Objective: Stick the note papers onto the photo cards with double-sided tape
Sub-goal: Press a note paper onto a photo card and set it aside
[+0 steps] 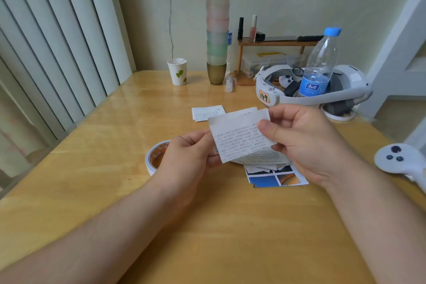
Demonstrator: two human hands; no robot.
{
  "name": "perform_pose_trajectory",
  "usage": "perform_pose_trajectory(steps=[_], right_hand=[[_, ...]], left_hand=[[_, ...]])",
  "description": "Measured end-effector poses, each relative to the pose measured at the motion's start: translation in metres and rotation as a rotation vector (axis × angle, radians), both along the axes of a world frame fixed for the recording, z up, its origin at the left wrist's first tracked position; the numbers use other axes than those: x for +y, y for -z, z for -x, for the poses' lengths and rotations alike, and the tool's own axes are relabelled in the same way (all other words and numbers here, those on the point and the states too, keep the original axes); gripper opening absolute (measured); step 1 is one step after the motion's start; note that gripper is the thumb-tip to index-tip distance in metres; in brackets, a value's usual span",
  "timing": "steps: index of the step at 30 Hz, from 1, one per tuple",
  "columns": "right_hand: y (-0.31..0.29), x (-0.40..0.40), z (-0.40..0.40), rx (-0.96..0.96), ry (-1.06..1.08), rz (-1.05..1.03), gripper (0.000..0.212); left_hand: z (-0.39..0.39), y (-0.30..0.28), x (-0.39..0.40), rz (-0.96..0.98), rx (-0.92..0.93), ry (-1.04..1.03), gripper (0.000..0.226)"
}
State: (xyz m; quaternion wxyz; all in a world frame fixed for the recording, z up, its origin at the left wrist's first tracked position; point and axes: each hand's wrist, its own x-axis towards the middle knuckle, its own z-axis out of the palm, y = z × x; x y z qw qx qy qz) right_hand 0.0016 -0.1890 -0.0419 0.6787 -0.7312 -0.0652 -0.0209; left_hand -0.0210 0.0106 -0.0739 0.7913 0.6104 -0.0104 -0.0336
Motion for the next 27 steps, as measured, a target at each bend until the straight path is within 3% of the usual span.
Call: perform_pose_trajectory(steps=[20, 27], right_hand=[[0.009, 0.016, -0.001, 0.069, 0.203, -0.116, 0.005], [0.011, 0.015, -0.003, 0.042, 0.233, -0.092, 0.004]], left_hand=[[0.001, 0.003, -0.001, 0.008, -0.015, 0.052, 0.027], [0.001, -0.002, -0.001, 0.06, 0.007, 0.062, 0.042]])
